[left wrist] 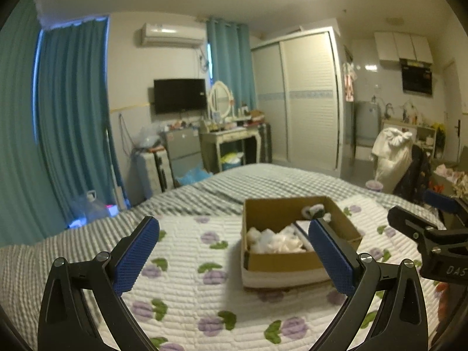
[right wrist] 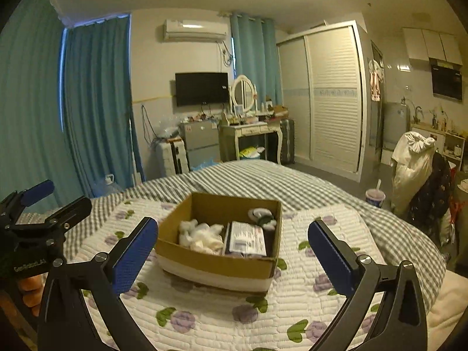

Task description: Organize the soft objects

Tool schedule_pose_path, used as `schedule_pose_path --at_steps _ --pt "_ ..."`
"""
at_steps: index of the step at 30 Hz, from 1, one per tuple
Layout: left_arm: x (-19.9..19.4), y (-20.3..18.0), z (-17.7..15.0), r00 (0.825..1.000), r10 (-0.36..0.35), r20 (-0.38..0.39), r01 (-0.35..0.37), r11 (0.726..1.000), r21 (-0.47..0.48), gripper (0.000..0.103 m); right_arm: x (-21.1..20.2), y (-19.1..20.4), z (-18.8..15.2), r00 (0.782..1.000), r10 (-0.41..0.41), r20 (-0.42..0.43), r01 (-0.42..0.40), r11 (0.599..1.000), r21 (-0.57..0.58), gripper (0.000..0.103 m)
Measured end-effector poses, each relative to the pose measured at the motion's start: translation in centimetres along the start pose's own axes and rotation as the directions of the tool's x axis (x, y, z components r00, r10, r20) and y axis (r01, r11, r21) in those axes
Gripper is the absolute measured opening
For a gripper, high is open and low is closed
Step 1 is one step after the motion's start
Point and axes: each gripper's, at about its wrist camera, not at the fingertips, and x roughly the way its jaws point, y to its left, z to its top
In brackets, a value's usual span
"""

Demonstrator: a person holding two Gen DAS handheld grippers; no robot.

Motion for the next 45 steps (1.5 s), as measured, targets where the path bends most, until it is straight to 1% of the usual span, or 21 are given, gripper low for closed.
schedule_pose_path --at_steps 6,21,38,45 --pt "-0.1 -0.4 -0.3 1.0 -0.01 -0.007 0.01 1.0 0.003 0.103 1.2 -0.8 -0.9 0.999 -0.014 -0.032 0.014 1.0 0.02 0.103" --pt "0.2 -0.5 -0.4 1.0 -0.016 -0.025 0.017 1.0 0.003 0.103 0.3 -0.5 -0.5 1.0 -0.018 -0.015 0.018 1.0 0.02 0.103" --pt "0.9 -0.6 -0.5 0.998 -0.043 -0.043 0.043 0.999 0.013 0.103 0.6 -0.7 -0.4 0.999 -0.022 -0.032 0.023 0.999 0.035 0.103" --pt "1.1 -0.6 -0.6 0.998 -0.039 -0.046 0.04 0.999 0.018 0.103 0.6 -0.7 -0.4 0.999 -0.027 -0.033 0.028 0.999 0.035 0.103"
